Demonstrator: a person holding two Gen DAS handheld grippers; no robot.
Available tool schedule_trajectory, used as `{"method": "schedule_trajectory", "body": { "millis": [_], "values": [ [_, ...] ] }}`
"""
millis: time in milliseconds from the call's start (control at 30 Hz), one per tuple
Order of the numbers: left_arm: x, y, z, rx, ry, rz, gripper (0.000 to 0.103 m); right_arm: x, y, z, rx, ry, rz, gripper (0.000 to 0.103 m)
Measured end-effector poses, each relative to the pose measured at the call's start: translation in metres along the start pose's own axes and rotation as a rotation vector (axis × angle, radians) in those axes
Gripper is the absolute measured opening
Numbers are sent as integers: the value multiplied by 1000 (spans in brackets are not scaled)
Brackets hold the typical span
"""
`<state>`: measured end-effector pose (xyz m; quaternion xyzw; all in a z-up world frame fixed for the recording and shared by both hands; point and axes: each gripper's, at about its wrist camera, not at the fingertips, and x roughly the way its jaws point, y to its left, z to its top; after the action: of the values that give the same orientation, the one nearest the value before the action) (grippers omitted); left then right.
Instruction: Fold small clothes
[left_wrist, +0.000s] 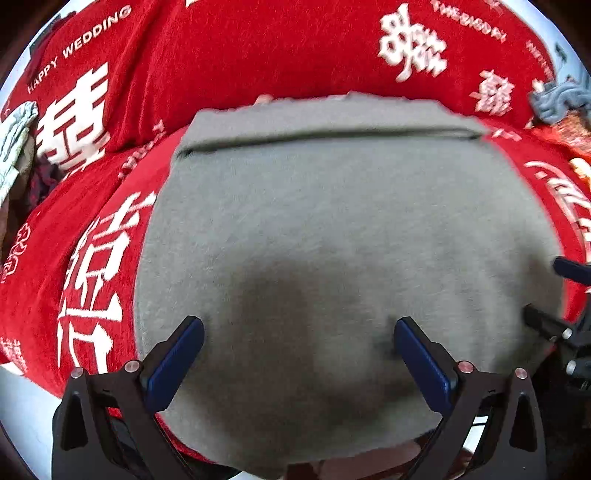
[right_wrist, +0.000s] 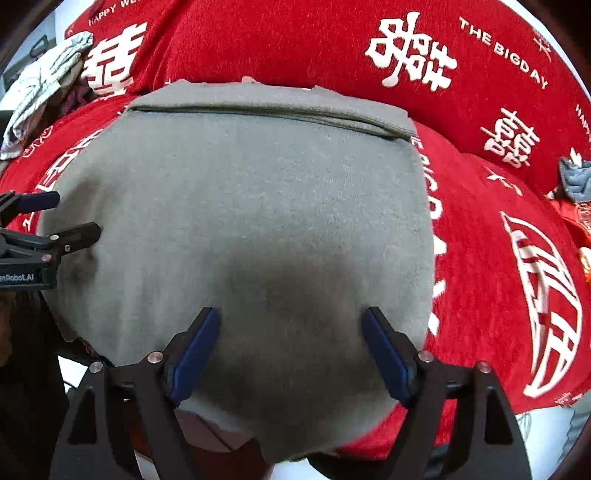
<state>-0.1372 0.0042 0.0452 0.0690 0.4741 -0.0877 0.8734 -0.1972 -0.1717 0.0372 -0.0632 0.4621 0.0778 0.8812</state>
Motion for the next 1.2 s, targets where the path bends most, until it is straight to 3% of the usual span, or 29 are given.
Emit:
{"method": "schedule_trajectory", "body": {
  "millis": [67,167,233,300,800,867,1033,1133,1200],
  "values": [
    [-7,-10,2,27,-32,-19,103,-6,18,7,-44,-51,26,83],
    [11,-18,-2,70,23,37,103,12,40,12,-111,-6,6,83],
    [12,-12,-5,42,15,9,103,26,44,10,-121,36,-1,83],
    [11,-9,-6,37,16,5,103,23,46,6,-154,8,-20,84],
    [6,-2,-12,16,16,6,103,18,20,-17,-94,71,-79,89],
    [2,5,-11,-4,32,16,103,15,11,-19,-55,95,-79,89],
    [-23,55,-7,-192,33,9,103,3,-29,-30,160,113,-50,89],
    [-7,69,-16,-220,113,54,103,8,-39,-38,219,151,-22,89],
    [6,76,-26,-274,164,-5,103,11,-35,-40,211,157,-35,89]
  ]
}}
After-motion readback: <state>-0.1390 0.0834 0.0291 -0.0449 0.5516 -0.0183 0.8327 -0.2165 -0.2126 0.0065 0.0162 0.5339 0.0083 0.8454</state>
